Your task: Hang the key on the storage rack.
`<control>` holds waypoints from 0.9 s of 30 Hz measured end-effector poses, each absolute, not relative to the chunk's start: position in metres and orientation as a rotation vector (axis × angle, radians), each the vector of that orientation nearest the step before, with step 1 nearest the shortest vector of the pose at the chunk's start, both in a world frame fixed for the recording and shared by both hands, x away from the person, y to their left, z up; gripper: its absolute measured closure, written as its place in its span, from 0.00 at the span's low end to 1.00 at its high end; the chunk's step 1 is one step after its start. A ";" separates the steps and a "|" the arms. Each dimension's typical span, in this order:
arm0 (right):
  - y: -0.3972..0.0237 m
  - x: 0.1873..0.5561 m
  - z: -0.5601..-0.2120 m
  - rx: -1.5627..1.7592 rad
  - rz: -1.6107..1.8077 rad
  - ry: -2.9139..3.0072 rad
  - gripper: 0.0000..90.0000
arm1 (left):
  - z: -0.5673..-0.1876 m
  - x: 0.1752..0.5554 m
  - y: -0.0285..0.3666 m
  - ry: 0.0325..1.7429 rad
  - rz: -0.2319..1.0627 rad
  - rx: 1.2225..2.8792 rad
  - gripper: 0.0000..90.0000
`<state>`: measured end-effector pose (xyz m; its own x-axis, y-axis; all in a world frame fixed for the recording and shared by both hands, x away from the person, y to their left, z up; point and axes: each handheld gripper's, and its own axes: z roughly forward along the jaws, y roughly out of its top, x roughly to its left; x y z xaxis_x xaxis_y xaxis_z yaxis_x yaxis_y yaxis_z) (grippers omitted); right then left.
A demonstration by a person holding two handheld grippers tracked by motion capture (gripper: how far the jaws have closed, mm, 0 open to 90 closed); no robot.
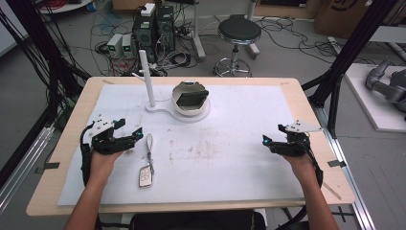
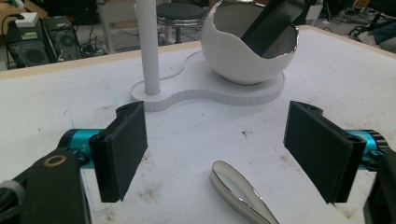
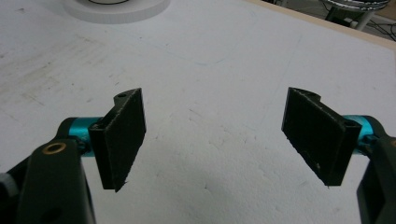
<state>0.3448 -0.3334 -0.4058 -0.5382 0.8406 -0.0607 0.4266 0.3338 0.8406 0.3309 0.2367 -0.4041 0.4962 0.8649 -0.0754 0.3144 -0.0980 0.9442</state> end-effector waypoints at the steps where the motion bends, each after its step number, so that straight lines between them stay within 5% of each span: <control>1: -0.333 0.345 -0.407 1.111 1.107 2.115 0.25 | -0.404 0.331 0.237 1.022 0.636 1.659 0.24; 27: -0.328 0.347 -0.410 1.087 1.114 2.143 0.26 | -0.421 0.311 0.220 1.145 0.605 1.748 0.29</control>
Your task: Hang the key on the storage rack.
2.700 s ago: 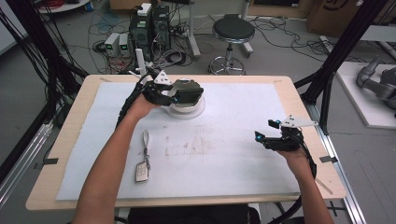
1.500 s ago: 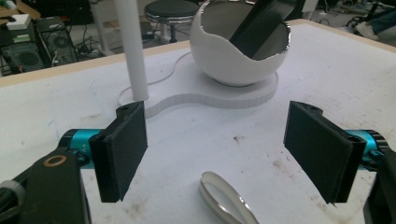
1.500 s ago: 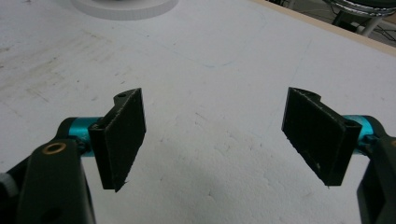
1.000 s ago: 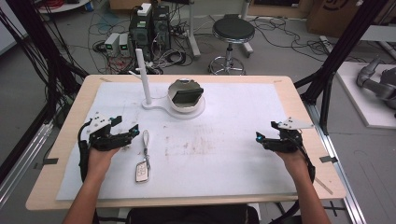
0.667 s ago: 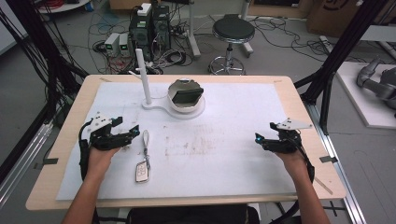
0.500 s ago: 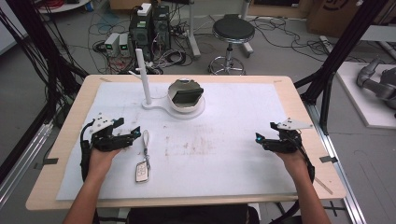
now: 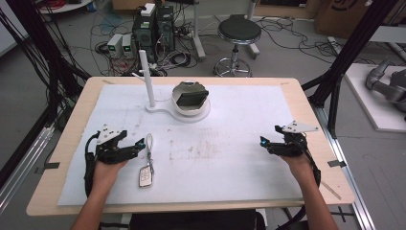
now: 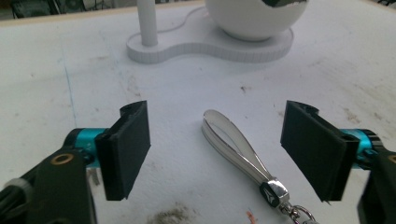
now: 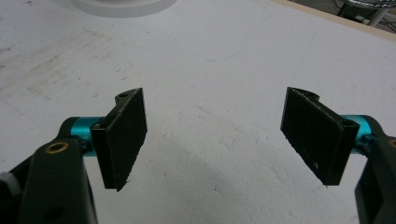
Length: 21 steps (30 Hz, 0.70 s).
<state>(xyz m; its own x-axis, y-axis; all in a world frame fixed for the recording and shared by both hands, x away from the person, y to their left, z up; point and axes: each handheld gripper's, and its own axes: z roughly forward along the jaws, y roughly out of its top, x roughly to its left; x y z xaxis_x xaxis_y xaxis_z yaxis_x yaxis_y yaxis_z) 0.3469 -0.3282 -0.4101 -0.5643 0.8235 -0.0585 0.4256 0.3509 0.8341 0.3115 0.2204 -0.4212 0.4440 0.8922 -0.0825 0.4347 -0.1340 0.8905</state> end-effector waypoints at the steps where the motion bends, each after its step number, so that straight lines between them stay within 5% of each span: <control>1: -0.328 0.347 -0.410 1.087 1.114 2.143 0.26 | -0.421 0.311 0.220 1.145 0.605 1.748 0.31; 21: -0.326 0.345 -0.411 1.082 1.105 2.150 0.26 | -0.444 0.338 0.176 1.296 0.597 1.933 0.43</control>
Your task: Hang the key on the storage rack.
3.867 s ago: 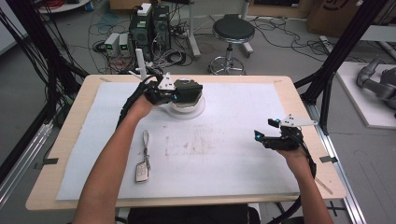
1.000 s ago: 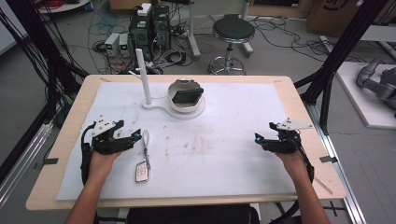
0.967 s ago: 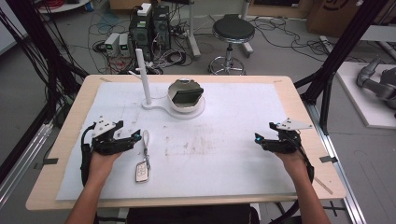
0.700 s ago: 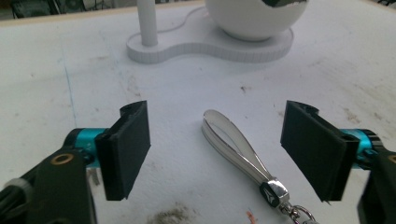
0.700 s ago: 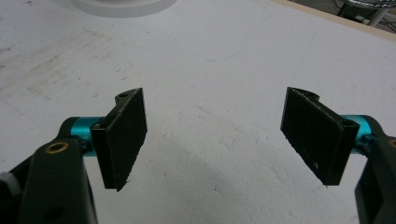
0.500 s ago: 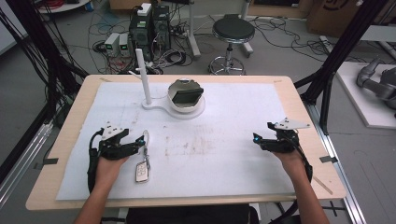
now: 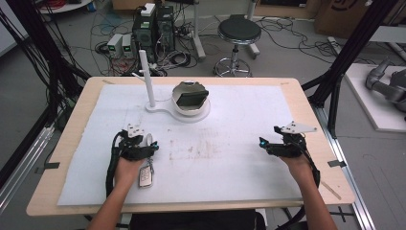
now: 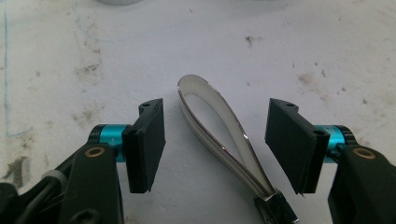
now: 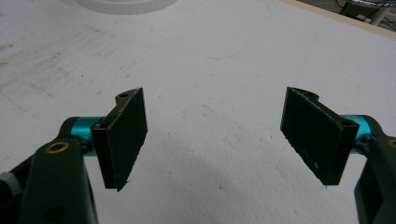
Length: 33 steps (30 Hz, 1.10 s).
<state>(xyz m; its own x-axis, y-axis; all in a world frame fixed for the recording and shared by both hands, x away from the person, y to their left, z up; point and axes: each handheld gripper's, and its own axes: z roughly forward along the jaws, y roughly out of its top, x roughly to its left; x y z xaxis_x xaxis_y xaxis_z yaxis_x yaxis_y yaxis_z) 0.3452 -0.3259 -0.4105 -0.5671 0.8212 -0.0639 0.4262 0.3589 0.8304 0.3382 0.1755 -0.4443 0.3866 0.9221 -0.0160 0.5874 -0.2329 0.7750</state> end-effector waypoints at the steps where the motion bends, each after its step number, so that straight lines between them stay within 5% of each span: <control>1: -0.326 0.345 -0.410 1.089 1.110 2.149 0.26 | -0.445 0.338 0.175 1.296 0.605 1.947 0.44; 16: -0.328 0.345 -0.410 1.089 1.117 2.148 0.26 | -0.446 0.336 0.177 1.329 0.546 1.917 0.68; 26: -0.328 0.345 -0.410 1.084 1.119 2.152 0.26 | -0.443 0.337 0.188 1.348 0.473 1.878 0.93; 33: -0.329 0.345 -0.410 1.086 1.125 2.147 0.26 | -0.433 0.335 0.190 1.309 0.504 1.834 0.96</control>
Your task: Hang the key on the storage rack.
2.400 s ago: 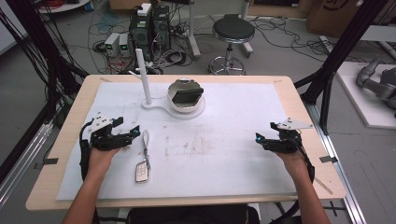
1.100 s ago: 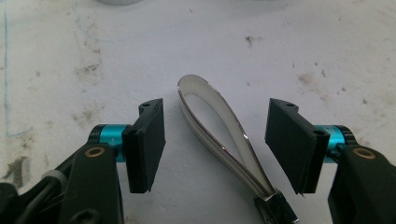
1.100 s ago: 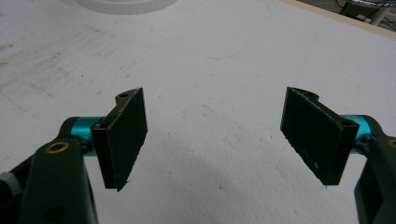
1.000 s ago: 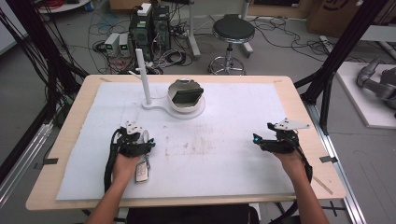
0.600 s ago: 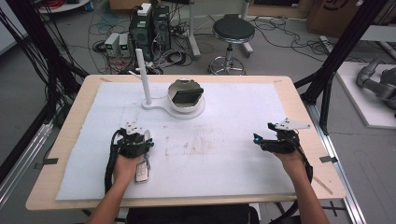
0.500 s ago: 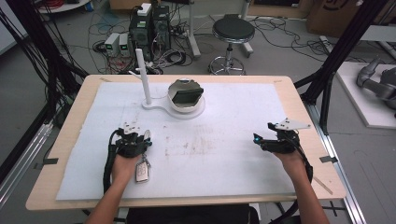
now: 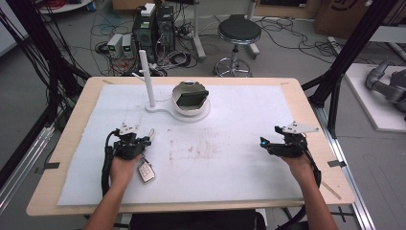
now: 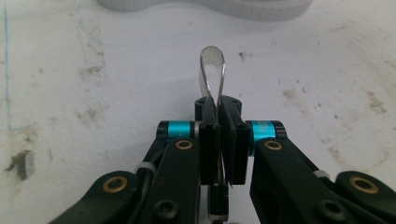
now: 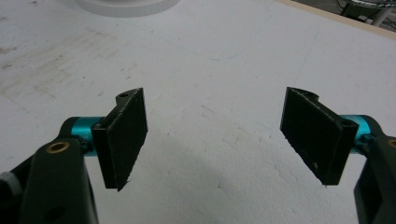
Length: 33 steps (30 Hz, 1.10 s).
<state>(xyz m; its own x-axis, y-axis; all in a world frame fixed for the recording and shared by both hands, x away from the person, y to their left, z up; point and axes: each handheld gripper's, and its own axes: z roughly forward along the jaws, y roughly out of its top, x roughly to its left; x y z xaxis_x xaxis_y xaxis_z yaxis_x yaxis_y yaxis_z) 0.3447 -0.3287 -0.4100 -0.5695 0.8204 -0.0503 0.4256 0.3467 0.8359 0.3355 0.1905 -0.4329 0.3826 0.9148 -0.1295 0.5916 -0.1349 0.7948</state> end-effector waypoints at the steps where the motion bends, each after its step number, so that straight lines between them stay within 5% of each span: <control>1: -0.329 0.345 -0.410 1.086 1.125 2.146 0.26 | -0.430 0.335 0.192 1.293 0.505 1.815 0.96; 14: -0.329 0.344 -0.410 1.090 1.124 2.146 0.26 | -0.417 0.330 0.198 1.209 0.551 1.723 0.96; 26: -0.327 0.344 -0.410 1.083 1.124 2.151 0.26 | -0.434 0.346 0.174 1.245 0.544 1.931 0.98; 28: -0.328 0.344 -0.410 1.089 1.121 2.152 0.26 | -0.433 0.346 0.171 1.244 0.547 1.927 0.82; 29: -0.328 0.344 -0.410 1.089 1.121 2.152 0.26 | -0.433 0.346 0.169 1.252 0.556 1.942 0.82; 30: -0.329 0.344 -0.410 1.085 1.121 2.150 0.26 | -0.434 0.347 0.167 1.257 0.560 1.964 0.69; 33: -0.329 0.344 -0.410 1.086 1.125 2.152 0.26 | -0.436 0.345 0.165 1.247 0.580 1.980 0.59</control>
